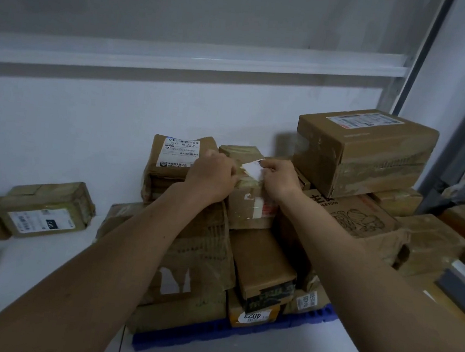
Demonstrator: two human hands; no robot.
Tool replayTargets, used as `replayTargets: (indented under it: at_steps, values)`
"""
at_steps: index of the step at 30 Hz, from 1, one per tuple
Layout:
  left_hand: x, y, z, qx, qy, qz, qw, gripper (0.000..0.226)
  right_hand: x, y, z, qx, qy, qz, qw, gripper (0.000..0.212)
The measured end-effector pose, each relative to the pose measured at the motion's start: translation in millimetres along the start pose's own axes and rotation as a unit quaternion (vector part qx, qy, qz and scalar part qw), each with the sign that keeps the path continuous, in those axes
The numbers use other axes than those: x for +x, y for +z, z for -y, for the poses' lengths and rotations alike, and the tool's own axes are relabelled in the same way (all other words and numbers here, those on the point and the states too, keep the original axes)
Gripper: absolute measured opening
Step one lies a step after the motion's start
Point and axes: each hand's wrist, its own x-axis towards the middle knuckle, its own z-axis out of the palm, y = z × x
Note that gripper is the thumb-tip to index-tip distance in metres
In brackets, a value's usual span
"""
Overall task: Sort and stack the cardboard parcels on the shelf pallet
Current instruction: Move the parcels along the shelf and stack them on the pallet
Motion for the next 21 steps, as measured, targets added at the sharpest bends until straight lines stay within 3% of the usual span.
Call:
replayTargets:
  at_steps: [6,13,21]
  values:
    - [-1.2,-28.2,-6.1,-0.027,0.007,-0.032,0.999,0.032,-10.0,-17.7,32.7,-0.159,-0.144,0.015,0.977,0.038]
    - [-34.0,-80.7,12.5,0.038,-0.035,-0.082,0.995,0.030,-37.2,-8.2,95.9,-0.306,-0.307,0.105,0.895,0.037]
    - [-136.7,-124.6,65.3,0.095,-0.188,-0.067,0.975,0.030,-112.6,66.7,146.8,-0.273,-0.439,0.179,0.837,0.033]
